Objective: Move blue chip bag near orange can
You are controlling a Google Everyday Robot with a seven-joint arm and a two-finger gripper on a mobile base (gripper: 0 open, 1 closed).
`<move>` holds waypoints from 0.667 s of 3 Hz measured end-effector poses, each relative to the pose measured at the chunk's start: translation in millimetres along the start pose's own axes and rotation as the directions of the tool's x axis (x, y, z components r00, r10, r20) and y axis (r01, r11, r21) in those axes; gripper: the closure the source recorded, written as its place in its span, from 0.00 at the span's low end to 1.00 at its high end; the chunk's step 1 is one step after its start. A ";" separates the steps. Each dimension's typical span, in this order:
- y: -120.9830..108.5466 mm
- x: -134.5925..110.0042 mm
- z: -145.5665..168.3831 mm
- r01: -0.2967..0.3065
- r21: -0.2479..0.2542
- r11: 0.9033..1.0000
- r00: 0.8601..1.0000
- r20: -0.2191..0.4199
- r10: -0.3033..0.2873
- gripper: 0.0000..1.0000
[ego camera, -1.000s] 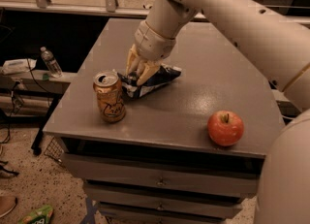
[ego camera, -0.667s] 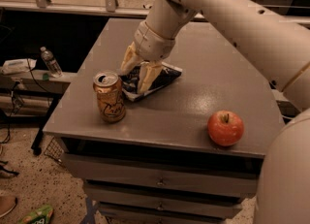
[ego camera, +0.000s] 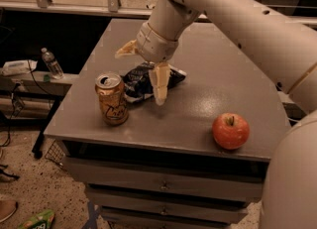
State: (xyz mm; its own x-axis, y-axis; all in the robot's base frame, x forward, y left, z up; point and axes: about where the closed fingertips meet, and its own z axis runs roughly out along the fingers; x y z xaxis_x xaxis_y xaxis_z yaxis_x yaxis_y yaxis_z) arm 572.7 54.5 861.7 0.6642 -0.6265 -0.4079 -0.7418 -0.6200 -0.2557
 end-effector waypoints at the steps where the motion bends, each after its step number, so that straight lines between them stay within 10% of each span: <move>1: 15.0 18.9 -25.4 -0.078 0.018 0.997 0.992 -0.094 0.079 0.00; 2: 45.2 51.8 -67.2 -0.207 0.063 0.976 0.950 -0.225 0.216 0.00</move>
Offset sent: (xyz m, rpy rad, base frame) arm 0.0058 -0.1752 0.0514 -0.2983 -0.1093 -0.4792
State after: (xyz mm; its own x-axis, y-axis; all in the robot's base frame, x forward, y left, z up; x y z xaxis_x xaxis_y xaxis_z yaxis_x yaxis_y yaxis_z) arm 579.7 -37.7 887.9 0.4918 -0.8355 -0.2453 -0.8675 -0.4459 -0.2205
